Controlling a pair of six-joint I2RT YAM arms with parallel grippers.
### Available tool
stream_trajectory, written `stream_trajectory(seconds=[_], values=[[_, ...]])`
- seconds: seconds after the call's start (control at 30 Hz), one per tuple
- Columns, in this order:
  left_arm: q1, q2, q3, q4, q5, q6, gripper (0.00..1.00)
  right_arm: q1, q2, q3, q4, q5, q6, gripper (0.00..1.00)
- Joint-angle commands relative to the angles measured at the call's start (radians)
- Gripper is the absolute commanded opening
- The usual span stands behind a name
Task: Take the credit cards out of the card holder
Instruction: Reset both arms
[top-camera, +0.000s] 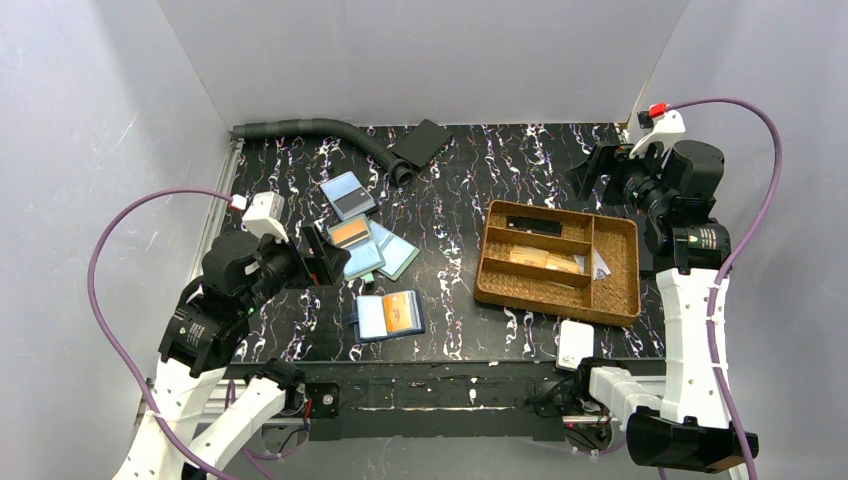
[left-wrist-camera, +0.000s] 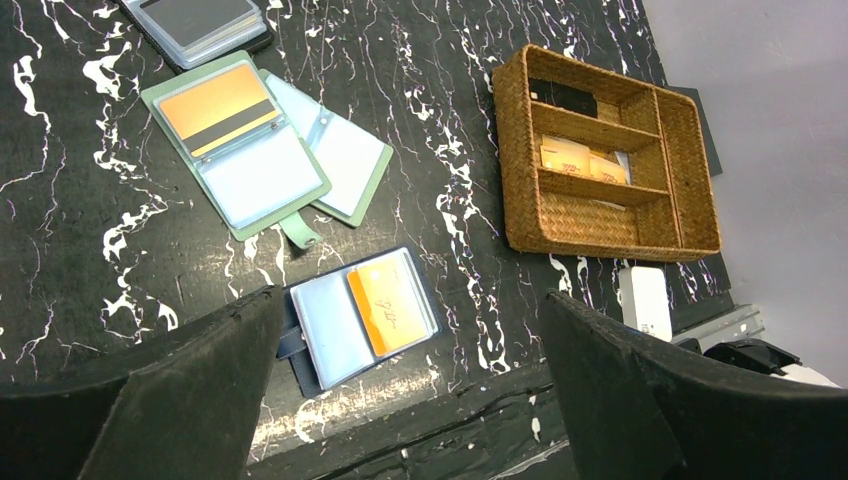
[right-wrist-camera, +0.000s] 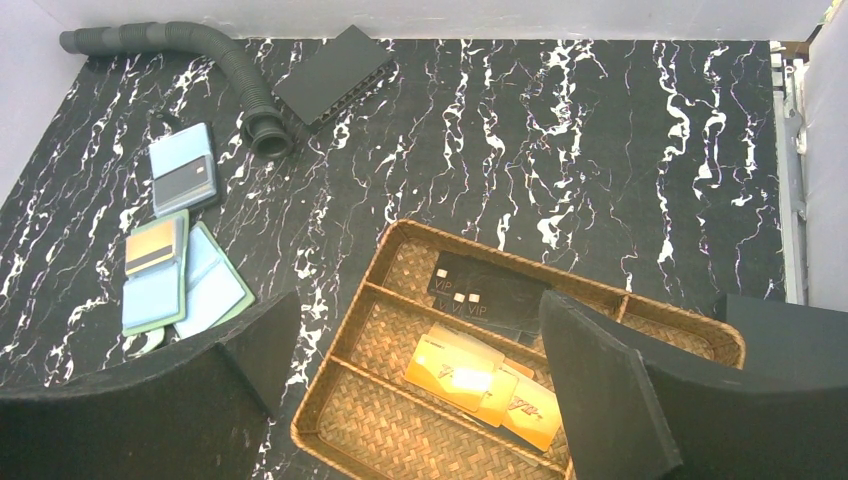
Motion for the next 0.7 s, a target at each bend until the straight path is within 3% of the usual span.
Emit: stream_trajectory(seconds=[0.0,0.67], values=[[0.003,-0.008,0.005,-0.017,-0.002,0.010,0.98,-0.005,-0.012,0.025,0.043,-0.017,0.006,0.98],[0.004,-0.009,0.008,-0.023,-0.003,0.013,0.98,-0.005,-0.013,0.023,0.029,-0.045,0.013,0.98]])
